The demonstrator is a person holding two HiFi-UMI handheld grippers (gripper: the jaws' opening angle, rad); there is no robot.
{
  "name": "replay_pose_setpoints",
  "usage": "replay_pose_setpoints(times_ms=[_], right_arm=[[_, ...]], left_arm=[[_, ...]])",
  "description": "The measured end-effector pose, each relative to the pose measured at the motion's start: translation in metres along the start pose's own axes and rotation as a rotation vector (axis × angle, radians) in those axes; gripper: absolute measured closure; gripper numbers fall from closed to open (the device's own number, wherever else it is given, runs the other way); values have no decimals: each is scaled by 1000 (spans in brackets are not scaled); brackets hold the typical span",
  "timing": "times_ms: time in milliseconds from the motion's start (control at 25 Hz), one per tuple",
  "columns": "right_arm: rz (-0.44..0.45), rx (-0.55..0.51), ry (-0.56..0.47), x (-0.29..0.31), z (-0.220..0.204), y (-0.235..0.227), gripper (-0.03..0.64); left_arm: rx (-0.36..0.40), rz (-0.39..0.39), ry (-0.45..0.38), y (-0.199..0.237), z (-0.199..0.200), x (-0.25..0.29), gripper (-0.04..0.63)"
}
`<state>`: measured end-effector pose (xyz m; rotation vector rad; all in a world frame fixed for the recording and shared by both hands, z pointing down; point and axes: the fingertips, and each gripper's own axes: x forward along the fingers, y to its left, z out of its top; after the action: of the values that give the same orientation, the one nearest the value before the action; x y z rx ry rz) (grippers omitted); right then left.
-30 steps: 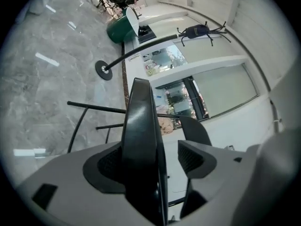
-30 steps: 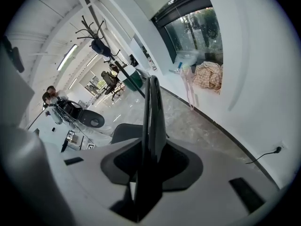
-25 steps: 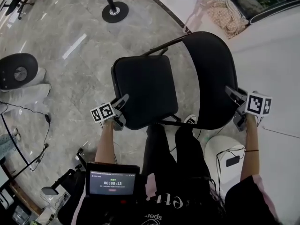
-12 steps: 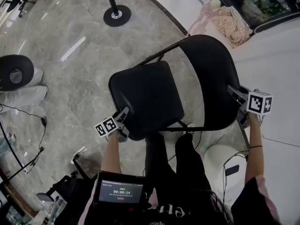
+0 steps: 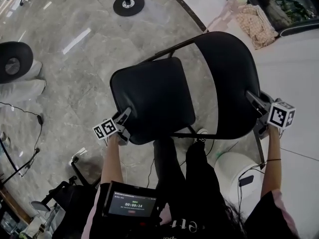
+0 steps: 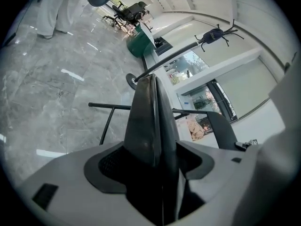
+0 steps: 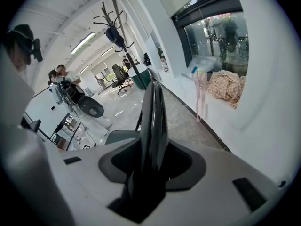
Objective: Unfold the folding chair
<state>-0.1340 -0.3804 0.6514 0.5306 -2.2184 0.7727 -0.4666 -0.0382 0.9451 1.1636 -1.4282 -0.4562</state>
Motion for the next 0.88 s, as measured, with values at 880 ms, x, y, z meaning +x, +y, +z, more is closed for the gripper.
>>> replay_pose_setpoints(times_ms=[880], right_arm=[[90,-171,97,39,-13,132,341]], left_arm=[[-94,163,-87,41,-15,-81,247]])
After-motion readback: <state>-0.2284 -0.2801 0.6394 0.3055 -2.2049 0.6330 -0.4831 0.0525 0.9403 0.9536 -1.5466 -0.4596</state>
